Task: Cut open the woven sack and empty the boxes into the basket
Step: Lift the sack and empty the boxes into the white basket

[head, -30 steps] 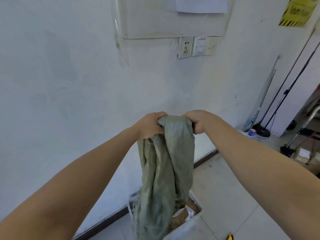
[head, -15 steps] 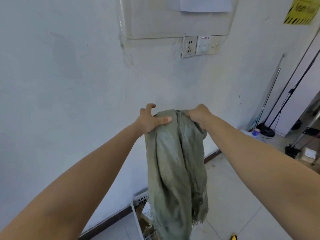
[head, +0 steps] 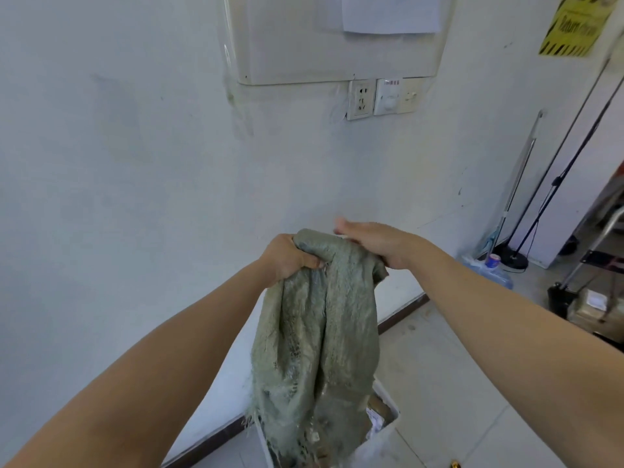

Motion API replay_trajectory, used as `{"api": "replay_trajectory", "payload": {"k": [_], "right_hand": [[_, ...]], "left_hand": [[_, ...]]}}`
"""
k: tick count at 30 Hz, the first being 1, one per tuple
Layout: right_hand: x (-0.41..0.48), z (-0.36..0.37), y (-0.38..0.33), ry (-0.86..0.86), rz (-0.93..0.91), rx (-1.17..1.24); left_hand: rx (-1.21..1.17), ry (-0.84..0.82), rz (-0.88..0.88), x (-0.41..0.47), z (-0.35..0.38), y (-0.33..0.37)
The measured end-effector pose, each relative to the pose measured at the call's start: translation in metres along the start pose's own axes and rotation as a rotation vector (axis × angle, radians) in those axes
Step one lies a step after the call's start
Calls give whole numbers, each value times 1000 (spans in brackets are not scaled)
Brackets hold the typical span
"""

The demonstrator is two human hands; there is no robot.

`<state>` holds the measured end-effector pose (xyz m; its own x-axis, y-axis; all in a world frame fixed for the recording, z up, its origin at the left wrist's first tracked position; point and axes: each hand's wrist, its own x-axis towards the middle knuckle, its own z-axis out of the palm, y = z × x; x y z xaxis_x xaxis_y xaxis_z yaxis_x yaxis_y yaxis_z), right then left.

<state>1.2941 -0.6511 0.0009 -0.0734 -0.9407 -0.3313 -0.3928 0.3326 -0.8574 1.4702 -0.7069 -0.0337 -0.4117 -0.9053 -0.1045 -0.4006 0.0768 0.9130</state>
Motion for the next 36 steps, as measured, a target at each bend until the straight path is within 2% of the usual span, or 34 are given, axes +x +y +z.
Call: {"api": "replay_trajectory", "payload": {"k": [1, 2, 4, 6, 8, 10, 12, 14, 16, 17, 19, 21, 22, 24, 26, 30, 34, 36], "right_hand": [[-4, 4, -5, -107, -42, -76], [-3, 7, -5, -139, -60, -153], [1, 7, -4, 16, -85, -194], [5, 5, 0, 230, -23, 57], [8, 0, 6, 328, 90, 422], [10, -6, 9, 259, 176, 677], [8, -4, 9, 155, 227, 741], [6, 5, 10, 69, 270, 706], [1, 15, 13, -10, 317, 537], [1, 18, 13, 8, 345, 423], [4, 19, 14, 227, 305, 292], [7, 15, 10, 488, 129, 198], [8, 15, 5, 509, 40, 155], [2, 22, -8, 327, 14, 178], [0, 27, -14, 203, 91, 234], [5, 18, 1, 405, 150, 538], [3, 7, 18, 413, 215, 860], [-1, 7, 22, 367, 201, 910]], "left_hand": [[-5, -15, -2, -1, 2, 4], [-42, -21, 2, -1, 3, 7], [-162, 4, 27, 0, 7, 11], [-181, 61, 20, 6, 6, 6], [-22, 68, -68, 10, 3, -2], [-44, -64, -188, 11, 2, -10], [-334, -237, -276, 13, 4, -14], [-578, -299, -298, 18, 5, -18], [-717, -257, -267, 18, 6, -15], [-737, -207, -235, 18, 6, -13], [-683, -71, -165, 16, 9, -10], [-574, 48, -96, 12, 12, -8], [-494, 95, -39, 9, 14, -6], [-388, 109, 84, 5, 23, 0], [-396, -9, 165, -1, 34, 7], [-335, -307, 183, -3, 35, 10], [-36, -190, 105, 7, 14, 5], [-197, -283, 60, 8, 7, 1]]}}
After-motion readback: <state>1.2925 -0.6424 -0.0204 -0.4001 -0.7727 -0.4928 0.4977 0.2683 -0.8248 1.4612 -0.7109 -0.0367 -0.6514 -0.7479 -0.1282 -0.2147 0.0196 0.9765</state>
